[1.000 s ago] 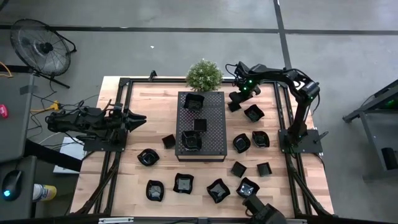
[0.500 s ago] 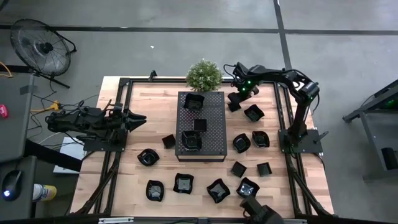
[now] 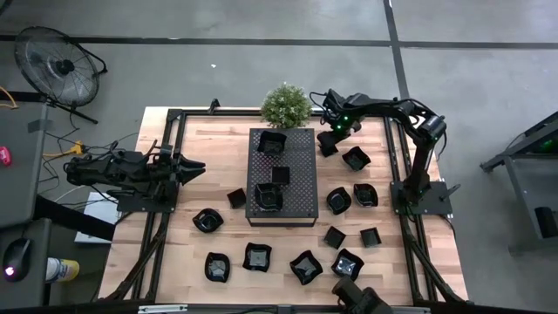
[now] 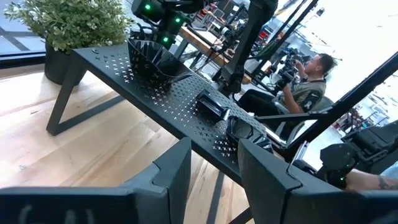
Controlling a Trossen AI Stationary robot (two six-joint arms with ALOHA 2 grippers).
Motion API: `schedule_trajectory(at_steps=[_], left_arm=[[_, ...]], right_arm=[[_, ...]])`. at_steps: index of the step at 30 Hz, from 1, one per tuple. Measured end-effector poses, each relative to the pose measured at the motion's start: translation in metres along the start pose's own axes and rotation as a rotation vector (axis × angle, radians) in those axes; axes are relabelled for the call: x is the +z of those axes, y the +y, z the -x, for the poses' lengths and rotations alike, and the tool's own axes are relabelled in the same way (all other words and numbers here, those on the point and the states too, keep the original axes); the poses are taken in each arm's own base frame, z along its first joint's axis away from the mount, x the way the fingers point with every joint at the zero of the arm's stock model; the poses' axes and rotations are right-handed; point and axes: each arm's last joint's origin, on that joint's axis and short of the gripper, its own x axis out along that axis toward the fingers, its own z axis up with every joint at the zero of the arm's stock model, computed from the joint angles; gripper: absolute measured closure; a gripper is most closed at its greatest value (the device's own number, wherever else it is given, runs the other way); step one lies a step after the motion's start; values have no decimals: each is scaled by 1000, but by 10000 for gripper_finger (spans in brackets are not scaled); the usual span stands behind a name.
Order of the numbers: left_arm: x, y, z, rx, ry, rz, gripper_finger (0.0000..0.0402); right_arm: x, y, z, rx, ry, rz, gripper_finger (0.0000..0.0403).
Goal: Pick & Place Mini shaped plates
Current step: Stack the square plate on top of the square plate on the shelf
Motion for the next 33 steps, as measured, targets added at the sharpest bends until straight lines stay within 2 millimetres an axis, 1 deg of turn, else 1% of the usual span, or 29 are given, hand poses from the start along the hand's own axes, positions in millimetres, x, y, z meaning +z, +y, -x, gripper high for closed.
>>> schedule_trajectory(at_steps=[13, 20, 33], left_arm=[[0, 0, 0, -5, 3, 1, 270], [0, 0, 0, -6, 3, 1, 270], [0, -1, 0, -16, 10, 1, 270]], right_arm=[[-1, 0, 0, -19, 11, -13, 288], [-4, 5, -1, -34, 23, 16, 288], [-4, 7, -2, -46, 25, 13, 288]])
